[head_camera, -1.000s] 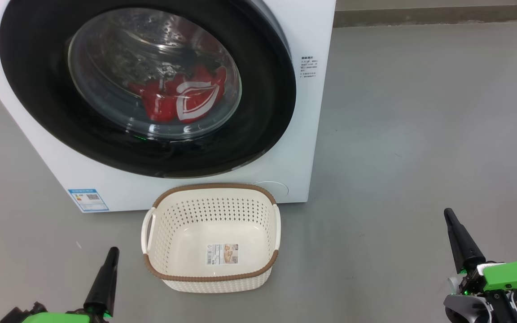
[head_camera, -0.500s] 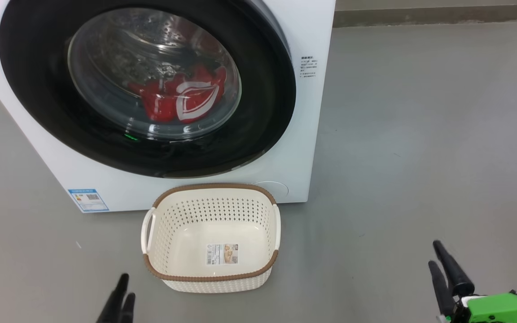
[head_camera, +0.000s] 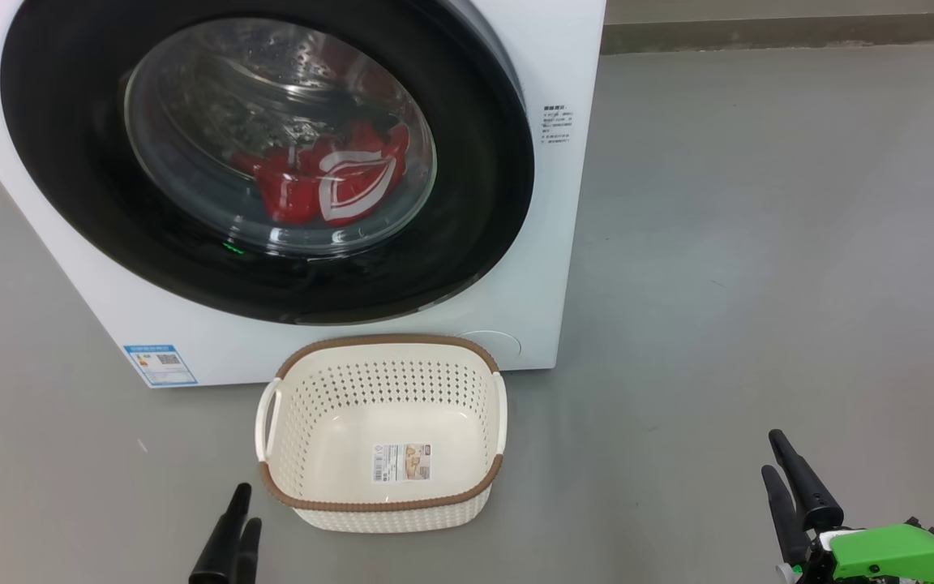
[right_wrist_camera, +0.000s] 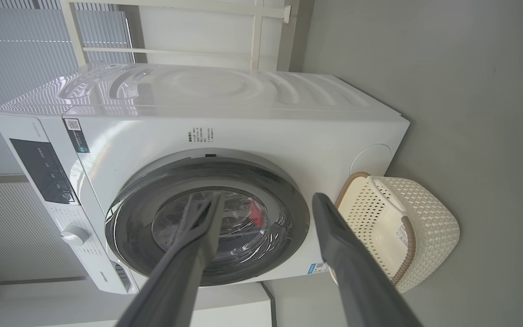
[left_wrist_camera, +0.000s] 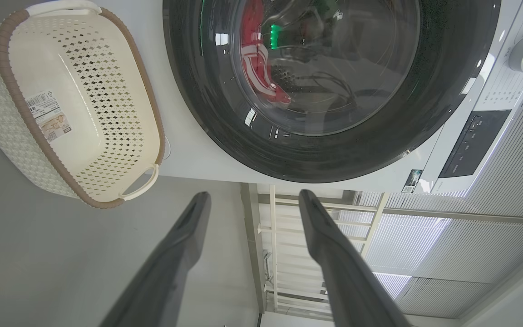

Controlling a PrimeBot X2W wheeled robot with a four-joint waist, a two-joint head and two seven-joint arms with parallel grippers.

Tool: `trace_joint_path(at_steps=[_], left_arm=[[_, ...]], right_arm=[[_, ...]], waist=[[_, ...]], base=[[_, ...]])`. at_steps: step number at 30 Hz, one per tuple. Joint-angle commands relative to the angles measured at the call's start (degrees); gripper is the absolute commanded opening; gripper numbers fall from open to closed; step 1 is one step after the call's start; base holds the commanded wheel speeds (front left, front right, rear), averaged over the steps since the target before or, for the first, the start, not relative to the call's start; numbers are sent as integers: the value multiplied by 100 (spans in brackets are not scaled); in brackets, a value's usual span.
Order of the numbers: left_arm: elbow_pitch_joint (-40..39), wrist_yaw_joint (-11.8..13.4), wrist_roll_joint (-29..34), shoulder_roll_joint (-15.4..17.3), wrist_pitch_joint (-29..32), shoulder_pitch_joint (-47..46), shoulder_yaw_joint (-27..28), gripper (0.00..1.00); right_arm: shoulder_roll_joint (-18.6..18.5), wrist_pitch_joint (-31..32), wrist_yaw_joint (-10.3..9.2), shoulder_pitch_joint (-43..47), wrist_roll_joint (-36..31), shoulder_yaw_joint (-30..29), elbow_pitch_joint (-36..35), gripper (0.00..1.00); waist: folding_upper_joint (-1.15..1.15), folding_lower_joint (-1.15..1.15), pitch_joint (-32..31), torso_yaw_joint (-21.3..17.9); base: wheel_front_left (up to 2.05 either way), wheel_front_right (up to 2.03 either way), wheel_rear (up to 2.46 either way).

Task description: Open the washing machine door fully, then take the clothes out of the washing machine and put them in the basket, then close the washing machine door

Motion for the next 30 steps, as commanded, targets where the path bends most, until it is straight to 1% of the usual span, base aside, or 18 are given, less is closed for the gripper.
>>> trace_joint_path(at_steps=[1,7,14,30], left_arm=[[-119,-9,-14,81,-76,-261,-24,100],[-142,-11,120,119,-212,-359,-156,100],[-168,-13,437,159,-356,-472,-278,100],[-299,-19,1763,115,-612,-606,-241,100]], right_arm=[[-99,-44,-1,-267,2,61,-161,100],[-139,-161,-1,-345,-100,195,-187,100],[-186,-318,-1,-443,-311,352,-196,100],[-216,-601,-2,-679,-1077,565,-88,100]], waist=[[0,-1,-3,0],[0,-1,-13,0],[0,-1,-27,3],[0,-1,-56,-3]], base=[[0,0,0],[0,0,0],[0,0,0],[0,0,0]])
